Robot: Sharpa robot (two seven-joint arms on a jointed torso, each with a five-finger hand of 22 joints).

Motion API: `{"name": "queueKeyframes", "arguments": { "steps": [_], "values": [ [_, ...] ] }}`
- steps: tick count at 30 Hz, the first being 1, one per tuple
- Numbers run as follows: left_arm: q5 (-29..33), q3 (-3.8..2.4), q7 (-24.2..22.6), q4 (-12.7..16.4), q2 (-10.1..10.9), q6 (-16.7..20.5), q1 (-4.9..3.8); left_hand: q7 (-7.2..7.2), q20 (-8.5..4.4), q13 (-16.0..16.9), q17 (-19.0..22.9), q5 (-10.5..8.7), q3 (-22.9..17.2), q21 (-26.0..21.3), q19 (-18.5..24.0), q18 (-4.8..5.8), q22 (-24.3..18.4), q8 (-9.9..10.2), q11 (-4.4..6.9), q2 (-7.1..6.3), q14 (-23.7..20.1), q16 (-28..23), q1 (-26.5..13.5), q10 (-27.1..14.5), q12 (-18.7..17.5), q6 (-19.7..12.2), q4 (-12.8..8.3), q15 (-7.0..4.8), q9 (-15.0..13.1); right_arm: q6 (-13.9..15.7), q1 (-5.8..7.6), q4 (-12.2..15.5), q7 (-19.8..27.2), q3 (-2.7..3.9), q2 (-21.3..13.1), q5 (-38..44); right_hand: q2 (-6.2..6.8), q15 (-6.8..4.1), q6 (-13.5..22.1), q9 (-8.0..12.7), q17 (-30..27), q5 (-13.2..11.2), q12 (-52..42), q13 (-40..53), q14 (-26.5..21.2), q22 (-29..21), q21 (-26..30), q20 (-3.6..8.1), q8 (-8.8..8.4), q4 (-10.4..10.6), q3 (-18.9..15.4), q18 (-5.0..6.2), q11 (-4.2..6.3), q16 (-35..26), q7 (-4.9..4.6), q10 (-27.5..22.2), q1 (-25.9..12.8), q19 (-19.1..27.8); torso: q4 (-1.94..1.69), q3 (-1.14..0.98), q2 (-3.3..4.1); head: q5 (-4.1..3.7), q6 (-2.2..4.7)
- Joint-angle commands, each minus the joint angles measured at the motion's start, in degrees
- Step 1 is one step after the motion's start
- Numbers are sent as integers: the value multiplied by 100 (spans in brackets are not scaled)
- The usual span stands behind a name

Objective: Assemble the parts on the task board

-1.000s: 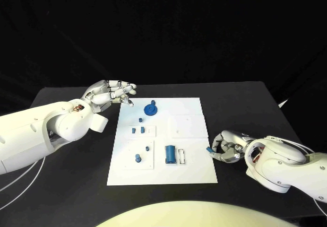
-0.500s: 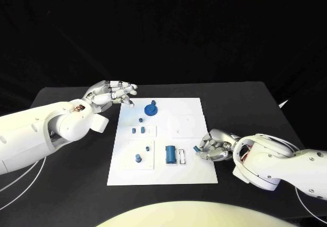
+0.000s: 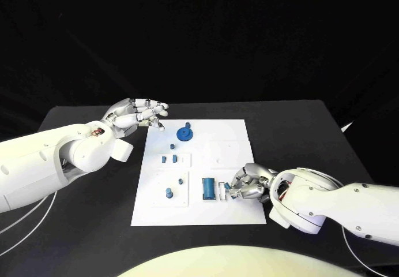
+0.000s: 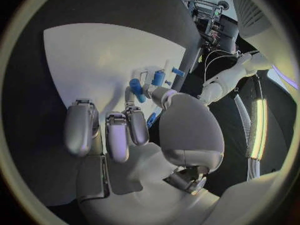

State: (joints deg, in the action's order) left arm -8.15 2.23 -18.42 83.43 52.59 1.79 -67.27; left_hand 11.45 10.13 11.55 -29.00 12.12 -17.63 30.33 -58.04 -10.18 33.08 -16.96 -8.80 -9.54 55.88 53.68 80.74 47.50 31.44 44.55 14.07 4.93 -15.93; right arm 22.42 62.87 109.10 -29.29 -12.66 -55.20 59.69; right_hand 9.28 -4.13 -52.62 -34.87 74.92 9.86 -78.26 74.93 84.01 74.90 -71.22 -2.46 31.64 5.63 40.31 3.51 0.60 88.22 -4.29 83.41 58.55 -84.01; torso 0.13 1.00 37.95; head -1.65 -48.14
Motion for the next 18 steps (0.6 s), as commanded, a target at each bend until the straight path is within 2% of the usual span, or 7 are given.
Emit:
{"name": "queueKeyframes", "arguments": {
  "steps": [1, 5, 9, 11, 18],
  "values": [
    [29, -3, -24, 17, -6, -114, 0, 137, -10, -10, 8, 4, 22, -38, -49, -25, -8, -24, -14, -18, -27, -22, 62, -35, 20, -30, 2, -9, -5, -9, -23, -42, 60, 0, 84, -159, 41, 30, -73, 37, 1056, -150, 12, 670, 505, 1091, 29, 10, -60, 70, -92, -37, -39, -22, 24, 9, -182, -156, 3, 1, -1, -4, -11],
    [29, -3, -21, 18, -2, -126, 0, 137, -10, -10, 8, 4, 22, -38, -49, -25, -8, -24, -14, -18, -27, -22, 62, -35, 20, -30, 2, -9, -5, -9, -56, -104, 52, 1, 175, -165, 44, 30, -84, 42, 1064, -185, -11, 687, 507, 1093, 20, 10, -66, 80, -105, -38, -40, -19, 23, 22, -234, -158, 0, -1, 0, -14, -22],
    [45, -3, -1, 25, 7, -153, 0, 138, -10, -12, 11, 3, 28, -43, -52, -24, -11, -24, -15, -13, -29, -22, 68, -39, 20, -33, 9, -7, -4, -17, -86, -175, 51, 1, 247, -177, 47, 33, -93, 48, 1062, -209, -6, 683, 506, 1089, 37, 8, -75, 108, -132, -35, -44, -20, 19, 19, -309, -155, -5, 0, 2, 15, -27],
    [61, -3, 20, 30, 14, -175, 0, 138, -10, -12, 11, 3, 28, -43, -52, -24, -11, -24, -15, -13, -29, -22, 68, -39, 20, -33, 9, -7, -4, -20, -95, -190, 62, 2, 265, -190, 33, 37, -104, 57, 1062, -434, -8, 686, 507, 1088, 43, 4, -92, 142, -177, -35, -47, -19, 16, 20, -413, -154, -4, 1, 3, 17, -30],
    [81, -3, 45, 34, 28, -198, 0, 138, -10, -13, 12, 3, 29, -45, -53, -24, -13, -25, -16, -8, -30, -22, 68, -40, 21, -33, 14, -6, -4, -25, -106, -214, 98, 2, 324, -206, 61, 39, -100, 61, 1054, -489, 3, 679, 505, 1085, 57, 3, -102, 135, -204, -32, -51, -23, 12, 13, -443, -151, -2, 2, -3, 38, -38]
  ]
}}
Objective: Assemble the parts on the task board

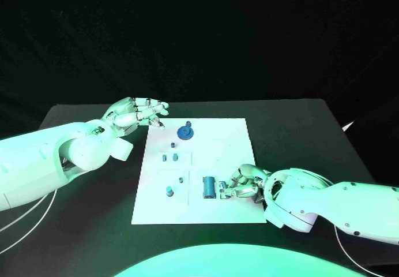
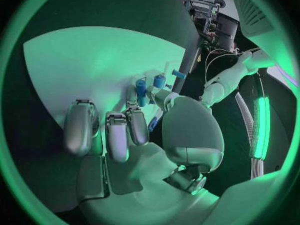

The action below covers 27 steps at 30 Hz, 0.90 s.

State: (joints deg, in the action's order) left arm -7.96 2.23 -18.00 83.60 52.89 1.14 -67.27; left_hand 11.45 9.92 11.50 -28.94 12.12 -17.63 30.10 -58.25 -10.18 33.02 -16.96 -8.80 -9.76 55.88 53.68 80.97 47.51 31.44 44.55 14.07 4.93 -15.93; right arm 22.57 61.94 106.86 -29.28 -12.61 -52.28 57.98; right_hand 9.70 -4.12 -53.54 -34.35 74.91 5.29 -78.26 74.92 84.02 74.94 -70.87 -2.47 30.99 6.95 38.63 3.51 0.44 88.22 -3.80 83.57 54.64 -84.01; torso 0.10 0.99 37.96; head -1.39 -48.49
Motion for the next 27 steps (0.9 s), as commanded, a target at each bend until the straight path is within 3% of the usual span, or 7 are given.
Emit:
{"name": "queueKeyframes", "arguments": {
  "steps": [1, 7, 12, 15, 27],
  "values": [
    [62, -3, 5, 18, -2, -134, 0, 138, 11, -9, 6, 3, 29, -22, -33, -23, -6, -25, -16, 14, -30, -22, 46, -40, 21, -33, 14, -6, -4, -40, -14, 8, 100, -2, 35, -35, 20, 38, -9, 9, 1055, -32, 3, 680, 505, 1081, 21, 3, -37, 4, -36, -33, -35, -23, -36, -4, -52, -151, 1, 2, -4, 13, -3],
    [64, -3, 11, 19, 5, -135, 0, 138, 11, -9, 6, 3, 29, -22, -33, -23, -6, -25, -16, 14, -30, -22, 46, -40, 21, -33, 14, -6, -4, 2, -16, -18, 112, -1, 58, -34, 37, 45, -17, 16, 1053, -65, 3, 681, 504, 1079, 31, -1, -49, 49, -96, -32, -43, -24, -45, -6, -151, -148, 2, 3, -4, 26, 8],
    [64, -3, 17, 18, 11, -132, 0, 138, 11, -9, 6, 3, 29, -22, -33, -23, -6, -25, -16, 14, -30, -22, 46, -40, 21, -33, 14, -6, -4, 22, -16, -21, 141, -1, 57, -32, 111, 54, -34, 27, 1050, -231, 0, 685, 503, 1076, 49, -10, -71, 168, -279, -29, -52, -25, -52, -5, -383, -145, 1, 2, -2, 24, 6],
    [63, -3, 22, 17, 15, -129, 0, 138, 11, -9, 6, 3, 29, -22, -33, -23, -6, -25, -16, 14, -30, -22, 46, -40, 21, -33, 14, -6, -4, 28, -16, -9, 162, 0, 47, -29, 133, 44, -46, 18, 1042, 123, 2, 686, 501, 1074, 58, -2, -76, 239, -566, -27, -41, -29, -38, -7, -494, -142, 3, 0, -1, 30, 3],
    [52, 13, 45, 4, 10, -138, 1, 141, 12, -12, 11, 3, 38, -31, -37, -22, -12, -27, -18, 26, -33, -22, 53, -44, 22, -35, 28, -4, -4, 43, -14, 60, 230, 5, -74, 21, 155, 37, -44, 9, 1036, 335, 3, 688, 500, 1069, 83, 4, -88, 338, -923, -24, -33, -32, -28, -8, -532, -136, 4, 1, -6, 42, -24]
  ]
}}
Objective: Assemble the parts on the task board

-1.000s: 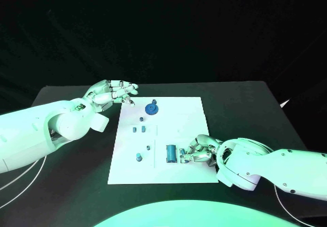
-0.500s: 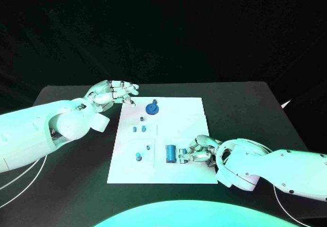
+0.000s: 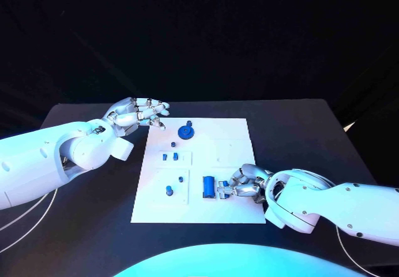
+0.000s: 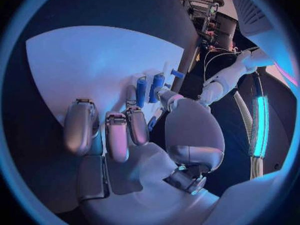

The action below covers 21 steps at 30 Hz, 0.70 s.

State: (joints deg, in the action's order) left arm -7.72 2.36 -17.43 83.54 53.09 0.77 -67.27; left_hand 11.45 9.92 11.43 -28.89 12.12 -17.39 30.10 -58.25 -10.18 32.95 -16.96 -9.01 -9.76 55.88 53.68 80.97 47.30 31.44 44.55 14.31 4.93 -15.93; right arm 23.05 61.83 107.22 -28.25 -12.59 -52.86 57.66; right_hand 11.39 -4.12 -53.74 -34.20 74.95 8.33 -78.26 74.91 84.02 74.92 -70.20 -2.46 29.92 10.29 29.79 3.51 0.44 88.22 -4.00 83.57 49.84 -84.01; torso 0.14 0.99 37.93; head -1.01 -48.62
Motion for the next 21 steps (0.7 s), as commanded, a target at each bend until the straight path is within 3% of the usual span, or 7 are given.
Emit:
{"name": "queueKeyframes", "arguments": {
  "steps": [1, 21],
  "values": [
    [28, 3, -12, 9, -10, -100, 1, 141, 11, -5, 5, 2, 14, -31, -37, -23, -4, -27, 3, 26, -33, -22, 53, -24, 22, -35, 4, -5, -4, -7, -3, 32, 132, 3, -26, 55, -14, 36, -25, -6, 1032, 31, 3, 689, 499, 1071, 16, 4, 20, 4, -39, -24, -33, -32, -9, -8, -51, -136, 1, 1, -2, 6, -14],
    [25, 21, -7, -18, -17, -96, 1, 142, 11, -8, 8, 4, 19, -38, -41, -23, -8, -28, 2, 37, -35, -22, 63, -27, 23, -37, 13, -4, -3, -109, 71, 200, 149, 16, -189, 139, -100, 32, -35, -12, 1044, 199, -18, 705, 502, 1076, -5, 9, 18, 9, -127, -27, -27, -27, -3, 6, 48, -142, -2, 1, 1, 21, -7]
  ]
}}
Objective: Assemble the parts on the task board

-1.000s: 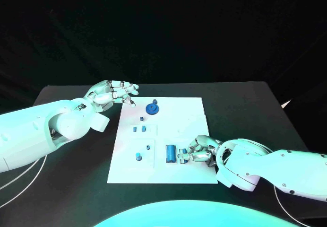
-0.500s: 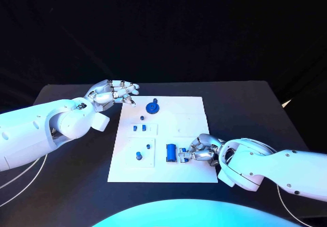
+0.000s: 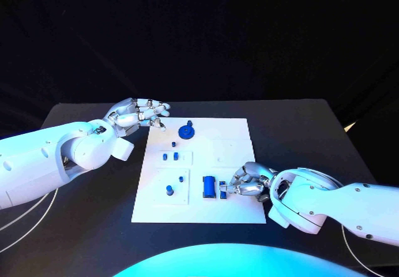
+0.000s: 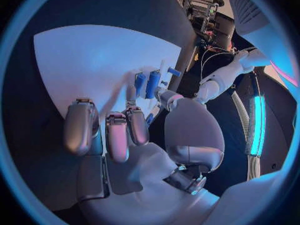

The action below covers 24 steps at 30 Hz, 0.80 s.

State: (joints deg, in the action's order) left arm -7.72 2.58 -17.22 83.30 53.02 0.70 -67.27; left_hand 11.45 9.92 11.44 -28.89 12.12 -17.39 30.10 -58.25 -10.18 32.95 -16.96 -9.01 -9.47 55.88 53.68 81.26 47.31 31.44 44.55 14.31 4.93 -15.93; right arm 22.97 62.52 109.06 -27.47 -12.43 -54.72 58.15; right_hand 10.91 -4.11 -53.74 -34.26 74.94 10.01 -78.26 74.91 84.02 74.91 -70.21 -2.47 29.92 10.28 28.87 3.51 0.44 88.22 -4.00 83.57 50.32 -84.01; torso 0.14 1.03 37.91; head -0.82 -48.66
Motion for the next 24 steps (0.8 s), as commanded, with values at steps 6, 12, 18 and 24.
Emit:
{"name": "queueKeyframes", "arguments": {
  "steps": [6, 12, 18, 24],
  "values": [
    [25, 0, -28, 3, -10, -87, 1, 142, 11, -9, 9, 3, 20, -39, -41, -22, -9, -28, 2, 7, -35, -22, 33, -27, 23, -37, 13, -4, -3, -172, 12, -5, 57, 1, -28, 141, -96, 30, -37, -9, 1048, 78, -21, 708, 503, 1079, -13, 11, 16, -21, -54, -28, -25, -26, -1, 9, 84, -145, 0, -2, 1, 0, -7],
    [25, 2, -26, 1, -12, -84, 1, 142, 11, -9, 9, 3, 20, -39, -41, -22, -9, -28, 2, 7, -35, -22, 33, -27, 23, -37, 13, -4, -3, -394, 17, 3, 12, 0, -46, 222, -28, 26, -48, -9, 1051, -213, -21, 712, 503, 1082, -26, 14, -2, -411, -133, -31, -21, -24, 1, 10, 749, -148, 5, -5, 1, 25, 0],
    [11, 3, -17, 2, -14, -81, 1, 143, 12, -11, 12, 4, 24, -44, -44, -22, -12, -29, 1, 14, -36, -22, 42, -29, 24, -38, 20, -3, -2, -613, 18, -12, -45, -1, -22, 242, -5, 29, -65, 7, 1056, -561, -19, 712, 504, 1088, -48, 11, -28, -467, -226, -35, -24, -23, -1, 9, 938, -154, 4, -4, 1, 19, 0],
    [-13, 5, -13, -1, -13, -80, 1, 143, 11, -13, 13, 6, 23, -47, -46, -22, -14, -30, 1, 24, -36, -21, 55, -30, 25, -39, 22, -4, -2, -648, 18, -52, -101, -1, 18, 238, -85, 28, -94, 10, 1051, -610, -16, 710, 503, 1082, -21, 11, -27, -392, -261, -31, -24, -25, -1, 9, 925, -147, 1, -4, 2, 13, 7]
  ]
}}
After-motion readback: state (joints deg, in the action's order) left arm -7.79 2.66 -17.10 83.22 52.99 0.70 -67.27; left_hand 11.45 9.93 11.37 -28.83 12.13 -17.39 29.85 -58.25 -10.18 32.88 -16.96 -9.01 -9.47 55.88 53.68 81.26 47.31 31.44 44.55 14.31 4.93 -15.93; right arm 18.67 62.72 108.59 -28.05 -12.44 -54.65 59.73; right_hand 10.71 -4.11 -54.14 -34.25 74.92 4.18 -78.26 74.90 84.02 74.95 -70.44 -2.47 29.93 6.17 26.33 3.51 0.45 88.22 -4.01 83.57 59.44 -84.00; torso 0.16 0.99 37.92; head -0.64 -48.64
